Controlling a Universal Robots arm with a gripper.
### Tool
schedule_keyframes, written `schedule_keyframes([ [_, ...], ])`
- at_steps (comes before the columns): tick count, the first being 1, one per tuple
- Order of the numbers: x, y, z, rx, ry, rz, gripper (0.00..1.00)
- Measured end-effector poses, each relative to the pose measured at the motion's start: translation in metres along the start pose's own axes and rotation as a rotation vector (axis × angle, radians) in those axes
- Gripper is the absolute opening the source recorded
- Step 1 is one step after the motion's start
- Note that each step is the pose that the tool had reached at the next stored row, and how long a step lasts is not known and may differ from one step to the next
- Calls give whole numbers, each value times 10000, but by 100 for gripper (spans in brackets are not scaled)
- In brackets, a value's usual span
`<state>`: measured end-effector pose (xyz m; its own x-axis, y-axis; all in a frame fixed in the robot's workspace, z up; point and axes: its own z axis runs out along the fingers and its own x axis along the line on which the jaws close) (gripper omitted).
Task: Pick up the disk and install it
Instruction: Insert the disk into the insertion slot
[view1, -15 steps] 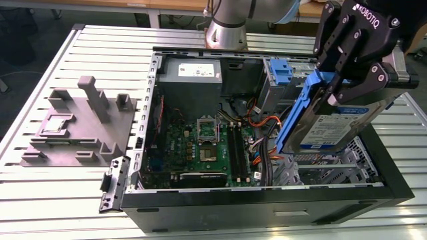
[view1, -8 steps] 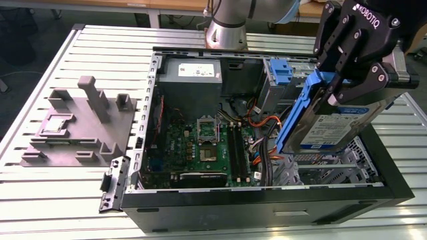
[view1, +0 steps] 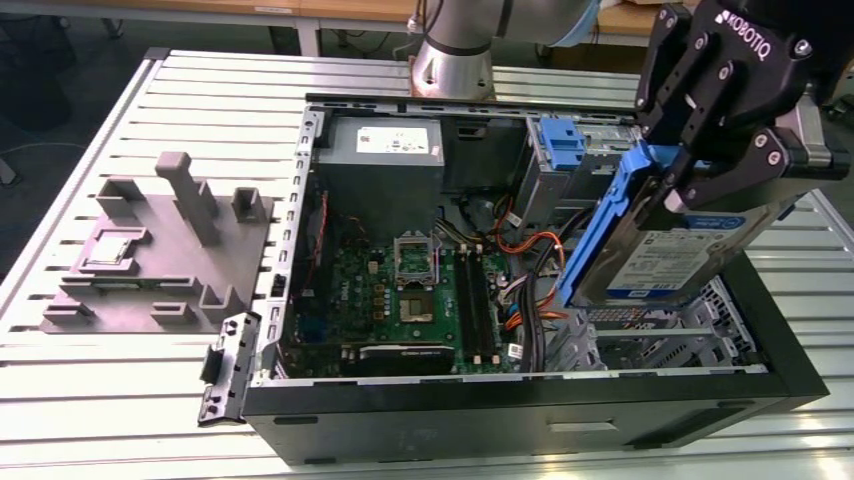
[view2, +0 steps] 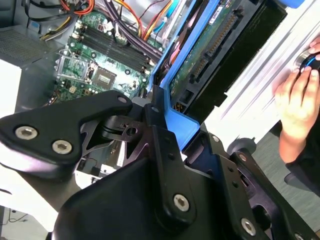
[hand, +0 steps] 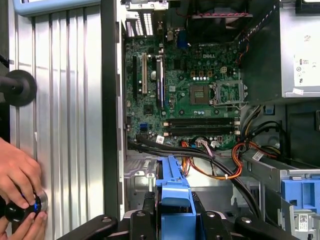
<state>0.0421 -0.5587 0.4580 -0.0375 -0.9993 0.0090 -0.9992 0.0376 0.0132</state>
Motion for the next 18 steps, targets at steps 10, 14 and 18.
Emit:
schedule_keyframes([
  [10,-8,-201,70,0,0,1,36],
  [14,-11,-256,109,0,3,-6,36],
  [18,-11,-275,166,0,3,-5,36],
])
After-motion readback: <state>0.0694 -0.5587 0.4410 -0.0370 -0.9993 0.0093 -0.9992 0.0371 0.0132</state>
